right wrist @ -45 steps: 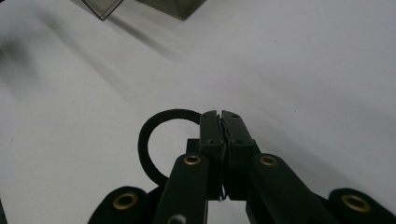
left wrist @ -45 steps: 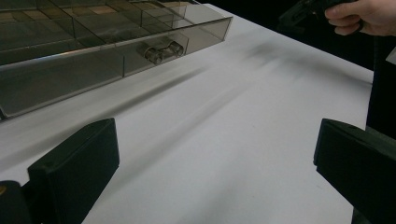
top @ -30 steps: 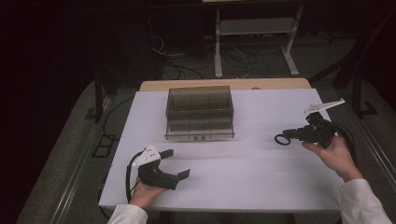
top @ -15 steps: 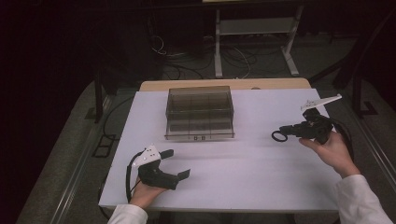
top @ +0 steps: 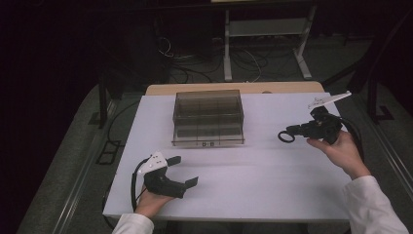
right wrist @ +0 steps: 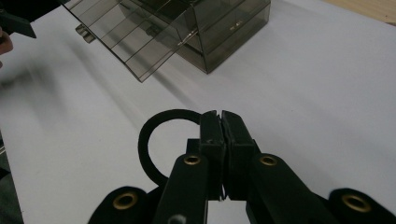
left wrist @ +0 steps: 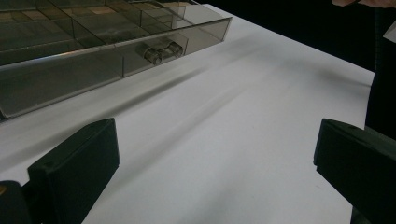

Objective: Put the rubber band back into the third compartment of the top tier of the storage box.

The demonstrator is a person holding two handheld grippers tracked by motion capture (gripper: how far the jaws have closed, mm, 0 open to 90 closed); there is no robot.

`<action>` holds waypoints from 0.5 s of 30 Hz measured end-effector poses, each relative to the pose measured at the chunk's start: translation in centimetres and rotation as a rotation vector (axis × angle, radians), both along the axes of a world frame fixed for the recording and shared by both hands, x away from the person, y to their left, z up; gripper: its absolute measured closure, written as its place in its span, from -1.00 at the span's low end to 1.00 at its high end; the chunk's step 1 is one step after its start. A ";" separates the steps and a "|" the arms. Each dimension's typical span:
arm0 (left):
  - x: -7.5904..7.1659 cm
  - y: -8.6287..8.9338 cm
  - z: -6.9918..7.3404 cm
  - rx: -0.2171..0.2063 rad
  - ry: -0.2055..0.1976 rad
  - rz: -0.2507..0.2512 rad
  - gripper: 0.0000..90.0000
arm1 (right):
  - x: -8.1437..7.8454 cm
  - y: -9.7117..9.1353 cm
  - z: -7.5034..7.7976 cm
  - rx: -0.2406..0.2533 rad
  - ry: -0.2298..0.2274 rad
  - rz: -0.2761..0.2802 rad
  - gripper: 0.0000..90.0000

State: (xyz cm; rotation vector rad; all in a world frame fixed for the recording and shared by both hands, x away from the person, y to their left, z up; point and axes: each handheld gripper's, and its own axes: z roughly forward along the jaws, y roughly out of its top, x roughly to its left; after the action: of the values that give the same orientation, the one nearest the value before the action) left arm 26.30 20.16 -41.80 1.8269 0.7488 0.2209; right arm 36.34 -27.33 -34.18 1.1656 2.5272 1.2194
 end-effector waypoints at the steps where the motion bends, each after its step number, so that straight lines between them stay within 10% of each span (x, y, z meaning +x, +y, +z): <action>1: 0.0 0.0 0.0 0.001 0.000 -0.001 -1.00 | 0.0 0.1 0.1 -0.001 0.000 0.002 0.94; 15: 0.0 0.0 0.0 0.000 0.000 -0.001 -1.00 | 1.2 2.0 2.0 -0.003 -0.029 0.034 0.94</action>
State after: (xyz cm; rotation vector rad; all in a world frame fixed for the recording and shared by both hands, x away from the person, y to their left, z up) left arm 26.31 20.18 -41.80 1.8272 0.7471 0.2203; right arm 37.52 -25.31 -32.21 1.1005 2.5368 1.2305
